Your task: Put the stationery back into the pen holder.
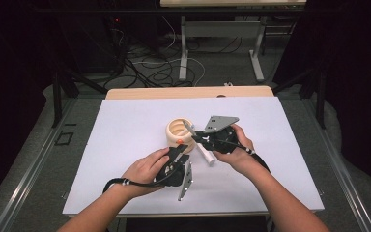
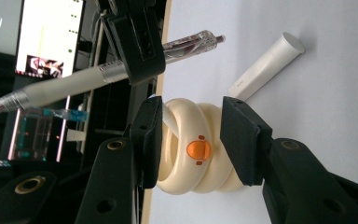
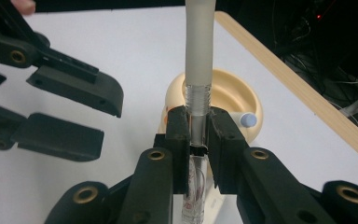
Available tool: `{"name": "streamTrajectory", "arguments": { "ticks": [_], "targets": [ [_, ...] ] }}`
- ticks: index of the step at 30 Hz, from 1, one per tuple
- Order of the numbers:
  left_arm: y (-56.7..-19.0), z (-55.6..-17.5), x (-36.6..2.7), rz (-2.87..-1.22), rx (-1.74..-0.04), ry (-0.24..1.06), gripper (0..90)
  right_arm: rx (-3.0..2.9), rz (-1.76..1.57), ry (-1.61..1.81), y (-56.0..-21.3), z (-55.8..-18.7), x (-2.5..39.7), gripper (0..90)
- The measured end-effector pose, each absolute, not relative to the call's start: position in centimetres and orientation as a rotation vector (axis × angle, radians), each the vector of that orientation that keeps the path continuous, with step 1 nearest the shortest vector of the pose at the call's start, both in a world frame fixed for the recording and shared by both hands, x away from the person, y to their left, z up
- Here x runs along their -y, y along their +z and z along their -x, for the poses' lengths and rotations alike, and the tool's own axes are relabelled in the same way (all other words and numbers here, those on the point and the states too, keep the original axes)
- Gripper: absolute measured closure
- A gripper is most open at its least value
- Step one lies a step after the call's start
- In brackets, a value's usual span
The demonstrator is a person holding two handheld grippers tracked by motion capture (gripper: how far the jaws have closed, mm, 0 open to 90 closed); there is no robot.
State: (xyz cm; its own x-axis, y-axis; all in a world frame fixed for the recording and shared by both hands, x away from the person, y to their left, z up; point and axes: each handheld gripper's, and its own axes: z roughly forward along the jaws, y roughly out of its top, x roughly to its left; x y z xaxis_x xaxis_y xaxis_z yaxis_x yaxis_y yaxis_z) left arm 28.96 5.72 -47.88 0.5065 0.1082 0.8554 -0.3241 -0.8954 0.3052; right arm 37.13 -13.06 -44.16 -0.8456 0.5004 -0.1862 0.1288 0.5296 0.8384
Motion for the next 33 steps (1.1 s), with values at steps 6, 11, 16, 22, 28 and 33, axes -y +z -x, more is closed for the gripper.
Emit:
{"name": "streamTrajectory", "arguments": {
  "ticks": [6, 11, 16, 22, 28, 33],
  "targets": [
    [-47.8, -29.8, -6.3, -2.273, 0.041, 1.323, 52.7, -2.318, -0.578, 1.34, -43.8, -37.9, 13.1, 79.6],
    [-47.2, -30.7, -7.3, -2.213, -0.167, 1.224, 46.8, -2.269, -0.634, 1.425, -43.4, -38.5, 13.2, 79.6],
    [-47.1, -31.6, -8.4, -2.202, -0.345, 1.116, 43.6, -2.217, -0.699, 1.49, -43.2, -39.0, 13.1, 79.6],
    [-48.0, -32.6, -9.5, -2.193, -0.499, 1.029, 43.2, -2.168, -0.754, 1.546, -43.1, -39.5, 12.6, 79.6],
    [-48.6, -33.2, -10.6, -2.162, -0.627, 0.937, 39.3, -2.126, -0.804, 1.586, -43.3, -40.3, 12.0, 79.6],
    [-49.3, -33.5, -11.2, -2.124, -0.696, 0.871, 36.8, -2.059, -0.862, 1.629, -43.6, -40.8, 11.3, 79.5]
  ]
}}
